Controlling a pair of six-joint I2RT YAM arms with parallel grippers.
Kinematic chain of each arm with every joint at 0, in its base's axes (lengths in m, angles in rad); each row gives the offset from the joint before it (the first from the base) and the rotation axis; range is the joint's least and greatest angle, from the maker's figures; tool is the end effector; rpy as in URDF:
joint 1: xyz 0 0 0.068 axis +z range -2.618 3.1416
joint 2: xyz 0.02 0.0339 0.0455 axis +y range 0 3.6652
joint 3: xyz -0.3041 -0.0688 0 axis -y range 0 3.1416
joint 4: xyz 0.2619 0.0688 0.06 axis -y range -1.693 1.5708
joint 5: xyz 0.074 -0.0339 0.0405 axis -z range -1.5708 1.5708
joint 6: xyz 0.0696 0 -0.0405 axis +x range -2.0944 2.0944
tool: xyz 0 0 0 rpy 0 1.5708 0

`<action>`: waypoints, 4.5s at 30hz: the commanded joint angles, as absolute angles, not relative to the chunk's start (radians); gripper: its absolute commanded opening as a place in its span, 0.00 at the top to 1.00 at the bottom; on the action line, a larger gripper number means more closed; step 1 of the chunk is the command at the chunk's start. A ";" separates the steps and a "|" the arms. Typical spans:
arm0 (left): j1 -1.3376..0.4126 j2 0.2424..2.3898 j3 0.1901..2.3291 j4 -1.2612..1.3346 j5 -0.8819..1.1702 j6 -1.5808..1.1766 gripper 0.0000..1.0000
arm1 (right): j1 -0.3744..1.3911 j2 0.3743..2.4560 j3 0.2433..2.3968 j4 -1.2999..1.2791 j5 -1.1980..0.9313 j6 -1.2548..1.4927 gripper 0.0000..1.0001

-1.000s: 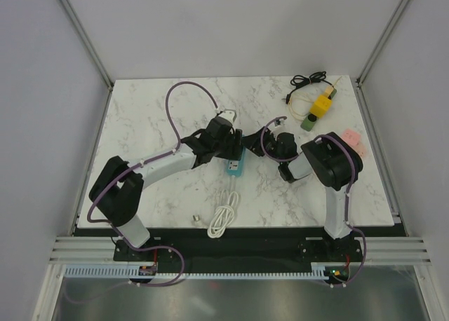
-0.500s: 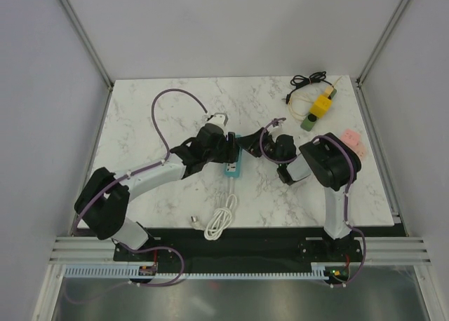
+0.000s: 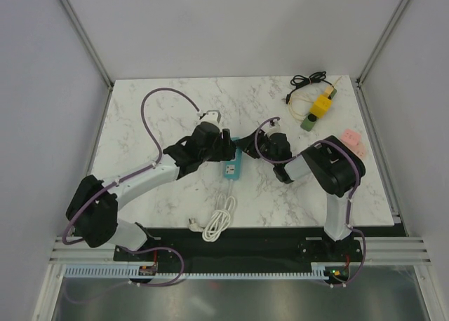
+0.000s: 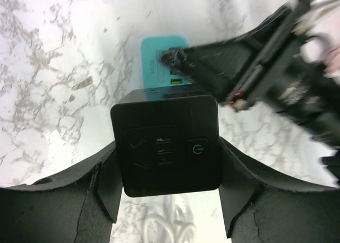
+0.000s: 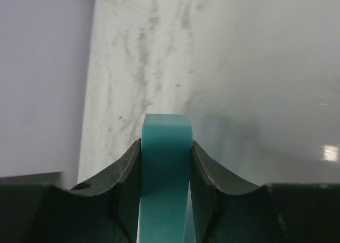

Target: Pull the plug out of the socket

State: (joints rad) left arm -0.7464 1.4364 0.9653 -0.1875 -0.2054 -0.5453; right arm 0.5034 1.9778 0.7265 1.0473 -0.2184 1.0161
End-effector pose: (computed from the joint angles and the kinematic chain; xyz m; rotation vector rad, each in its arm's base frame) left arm 0.2682 -0.2288 0.2625 0.1129 2.2537 -0.4800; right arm 0.3594 0.2151 0.1342 0.3265 1.9332 1.2504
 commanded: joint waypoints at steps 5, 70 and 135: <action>-0.684 1.379 1.131 -0.293 -0.103 -0.680 0.98 | 0.476 1.979 0.715 0.879 -0.006 0.894 1.00; 0.121 1.255 0.187 0.732 -0.077 -1.161 0.43 | 0.472 2.040 0.732 1.020 -0.242 0.894 1.00; -1.106 1.425 0.821 -0.402 -0.388 -0.468 0.25 | 0.371 1.836 0.693 0.934 -0.195 0.721 0.08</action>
